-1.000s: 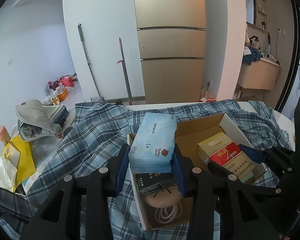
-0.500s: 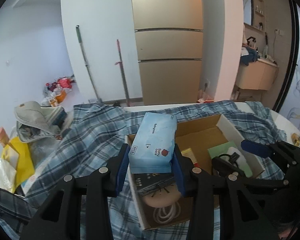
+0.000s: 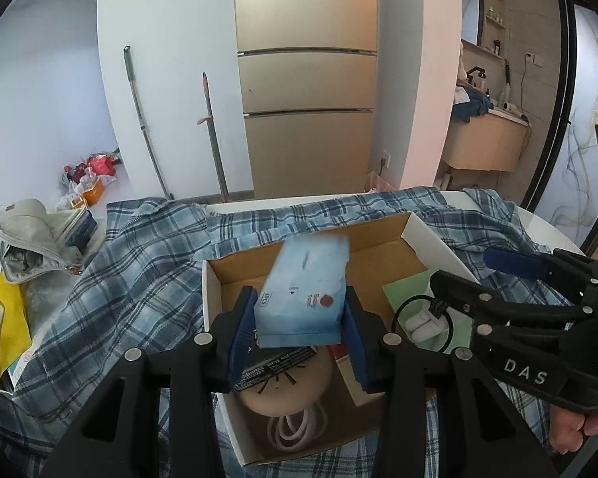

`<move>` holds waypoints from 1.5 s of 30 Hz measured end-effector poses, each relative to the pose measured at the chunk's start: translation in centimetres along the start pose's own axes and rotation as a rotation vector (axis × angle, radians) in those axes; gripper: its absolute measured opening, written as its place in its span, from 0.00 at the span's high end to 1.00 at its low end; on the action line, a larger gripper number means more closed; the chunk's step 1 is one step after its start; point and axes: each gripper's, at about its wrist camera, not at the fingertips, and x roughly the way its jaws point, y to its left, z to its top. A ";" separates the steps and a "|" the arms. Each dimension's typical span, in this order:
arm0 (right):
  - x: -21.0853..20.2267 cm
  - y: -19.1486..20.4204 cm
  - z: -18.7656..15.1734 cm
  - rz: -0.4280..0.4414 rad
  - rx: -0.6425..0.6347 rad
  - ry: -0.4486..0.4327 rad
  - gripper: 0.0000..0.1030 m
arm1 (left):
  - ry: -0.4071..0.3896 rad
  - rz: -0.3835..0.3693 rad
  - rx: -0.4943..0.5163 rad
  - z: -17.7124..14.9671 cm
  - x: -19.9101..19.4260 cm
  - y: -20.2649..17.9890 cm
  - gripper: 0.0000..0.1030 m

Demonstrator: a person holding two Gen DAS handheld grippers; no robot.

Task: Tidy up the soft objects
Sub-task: 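Lower the tissue pack into the box and open the left gripper while the right releases the Liqun box, then raise both open grippers away from the box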

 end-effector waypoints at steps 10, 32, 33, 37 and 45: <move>-0.6 -0.3 0.1 0.001 0.009 -0.022 0.40 | -0.020 -0.002 -0.026 0.2 -0.9 0.9 0.35; -12.8 0.1 1.8 -0.014 0.011 -0.369 0.35 | -0.442 0.102 -0.025 1.3 -16.1 1.1 0.22; -13.6 0.1 1.8 -0.014 0.008 -0.389 0.35 | -0.454 0.103 -0.025 1.1 -16.8 1.1 0.22; -16.5 0.7 1.6 -0.038 -0.017 -0.444 0.14 | -0.496 0.087 -0.011 0.3 -19.1 0.8 0.15; -21.2 -0.3 -0.8 -0.066 0.072 -0.573 0.00 | -0.600 0.077 -0.040 -2.1 -22.4 1.3 0.00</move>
